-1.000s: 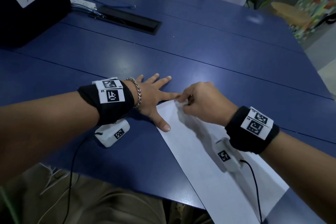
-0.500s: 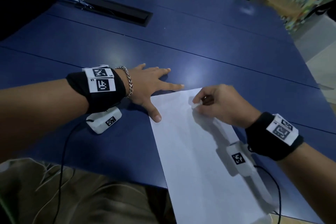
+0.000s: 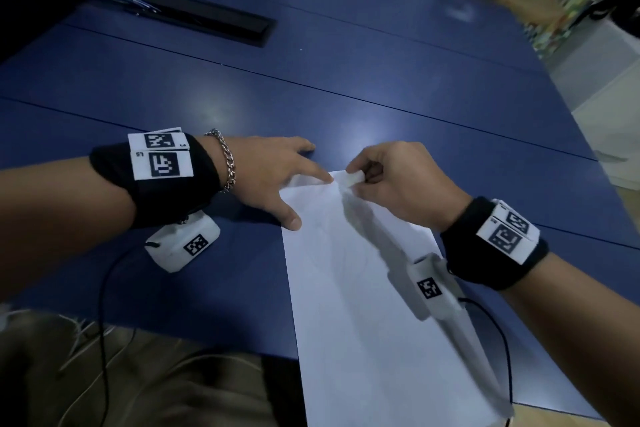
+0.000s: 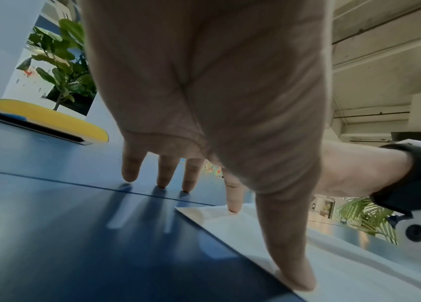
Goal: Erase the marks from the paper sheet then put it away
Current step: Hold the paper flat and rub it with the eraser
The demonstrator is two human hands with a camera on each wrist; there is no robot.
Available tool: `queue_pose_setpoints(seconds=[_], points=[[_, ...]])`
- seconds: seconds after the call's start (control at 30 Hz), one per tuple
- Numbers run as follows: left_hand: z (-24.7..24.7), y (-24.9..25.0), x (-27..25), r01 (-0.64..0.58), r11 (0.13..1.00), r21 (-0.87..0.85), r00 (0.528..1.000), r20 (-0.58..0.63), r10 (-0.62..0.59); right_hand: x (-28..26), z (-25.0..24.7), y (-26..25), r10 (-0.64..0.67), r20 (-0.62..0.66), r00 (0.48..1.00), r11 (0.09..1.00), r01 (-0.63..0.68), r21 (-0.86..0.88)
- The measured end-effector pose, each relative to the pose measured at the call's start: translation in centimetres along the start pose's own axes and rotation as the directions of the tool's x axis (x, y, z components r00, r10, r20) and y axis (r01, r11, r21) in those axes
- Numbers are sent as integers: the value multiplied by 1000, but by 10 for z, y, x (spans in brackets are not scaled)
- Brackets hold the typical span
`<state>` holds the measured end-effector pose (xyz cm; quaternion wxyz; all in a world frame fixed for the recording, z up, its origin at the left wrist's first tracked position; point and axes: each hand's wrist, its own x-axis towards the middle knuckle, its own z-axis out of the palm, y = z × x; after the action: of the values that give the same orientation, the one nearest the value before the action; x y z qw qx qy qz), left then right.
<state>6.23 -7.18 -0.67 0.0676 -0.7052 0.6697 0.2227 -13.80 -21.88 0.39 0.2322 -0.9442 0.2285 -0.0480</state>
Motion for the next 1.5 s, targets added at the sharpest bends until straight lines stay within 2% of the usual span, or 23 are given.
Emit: queue_pose_setpoints(seconds=[0.2,0.3,0.47,0.57,0.67,0.77,0.9,1.07,1.2,1.27,1.4,1.5], points=[[-3,2,5,40,994,104,997,57,-46,7,9,-2,-37,8,999,997,37,-61],[-1,0,6,53,994,91,995,80,-61,3,9,-6,-66,65,996,995,70,-67],[1,-3,7,61,995,78,994,83,-68,9,6,1,-22,1,1000,996,22,-83],[0,-3,7,53,996,76,995,83,-60,3,12,-8,-76,49,996,992,81,-96],[1,-3,6,53,996,70,995,77,-58,7,5,-5,-53,64,997,991,60,-123],[2,-3,6,48,997,57,996,76,-52,12,-5,3,20,13,1000,996,-18,-85],[0,-2,5,47,996,74,996,77,-53,4,3,-6,-27,51,998,999,29,-36],[4,-2,0,16,995,103,1000,19,-18,8,6,2,35,40,999,999,-34,-29],[7,-6,-4,-23,1000,-7,997,-69,23,8,5,2,20,48,999,999,-18,-41],[7,-9,-2,5,1000,-8,998,-67,-5,9,6,0,18,42,999,999,-16,-49],[10,-14,2,127,990,56,991,35,-129,9,10,-9,10,62,998,1000,-11,6],[11,-15,3,143,988,57,988,46,-145,9,17,-17,1,43,999,1000,-1,6]])
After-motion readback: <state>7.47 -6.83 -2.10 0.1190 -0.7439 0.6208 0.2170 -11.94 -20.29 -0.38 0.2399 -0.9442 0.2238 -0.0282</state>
